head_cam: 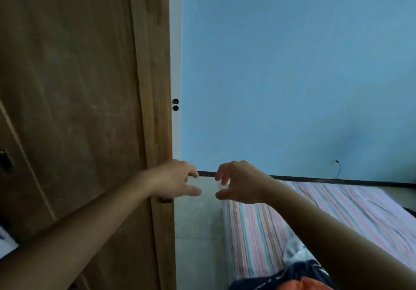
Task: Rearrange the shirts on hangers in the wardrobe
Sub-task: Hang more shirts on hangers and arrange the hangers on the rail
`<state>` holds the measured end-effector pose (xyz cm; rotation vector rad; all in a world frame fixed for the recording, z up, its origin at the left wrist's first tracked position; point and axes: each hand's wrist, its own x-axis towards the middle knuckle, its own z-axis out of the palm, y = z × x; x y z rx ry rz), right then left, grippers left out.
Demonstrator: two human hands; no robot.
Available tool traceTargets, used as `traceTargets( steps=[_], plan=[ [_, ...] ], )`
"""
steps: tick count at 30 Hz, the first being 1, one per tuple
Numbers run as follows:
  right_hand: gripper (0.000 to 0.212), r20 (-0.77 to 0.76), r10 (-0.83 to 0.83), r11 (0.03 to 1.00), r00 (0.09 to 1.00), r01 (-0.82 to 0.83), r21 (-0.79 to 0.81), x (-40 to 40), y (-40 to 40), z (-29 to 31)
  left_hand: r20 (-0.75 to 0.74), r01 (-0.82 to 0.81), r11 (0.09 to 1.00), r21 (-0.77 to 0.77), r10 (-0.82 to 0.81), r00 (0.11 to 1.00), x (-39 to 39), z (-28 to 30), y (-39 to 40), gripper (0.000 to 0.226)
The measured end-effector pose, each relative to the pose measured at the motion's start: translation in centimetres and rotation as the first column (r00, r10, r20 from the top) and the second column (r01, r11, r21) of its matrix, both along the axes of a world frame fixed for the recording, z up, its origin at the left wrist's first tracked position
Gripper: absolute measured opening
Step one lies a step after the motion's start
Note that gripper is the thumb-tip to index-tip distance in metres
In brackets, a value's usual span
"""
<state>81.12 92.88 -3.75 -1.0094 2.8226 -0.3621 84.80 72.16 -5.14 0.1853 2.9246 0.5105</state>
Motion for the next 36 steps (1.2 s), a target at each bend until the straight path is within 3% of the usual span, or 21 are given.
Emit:
traceTargets(
  steps=[7,16,26,36],
  plan=[
    [0.045,0.031,-0.320,0.947,0.947,0.320,0.012,0.2,7.9,-1.9,0.032,0.296,0.954,-0.057,-0.295,0.955,-5.9,-2.4,6.5,0.058],
    [0.042,0.042,-0.646,0.763,0.762,0.646,0.017,5.0,16.7,-5.4,0.092,0.604,0.792,-0.094,-0.597,0.797,-9.3,-4.8,15.5,0.060],
    [0.043,0.068,-0.856,0.516,0.512,0.852,0.085,10.8,28.6,-11.0,0.151,0.736,0.672,-0.080,-0.722,0.675,-9.4,-10.4,28.6,0.059],
    [0.026,0.135,-0.925,0.374,0.356,0.915,0.153,10.9,41.1,-20.6,0.240,0.711,0.702,0.027,-0.695,0.677,-12.1,-21.1,41.9,0.052]
  ],
)
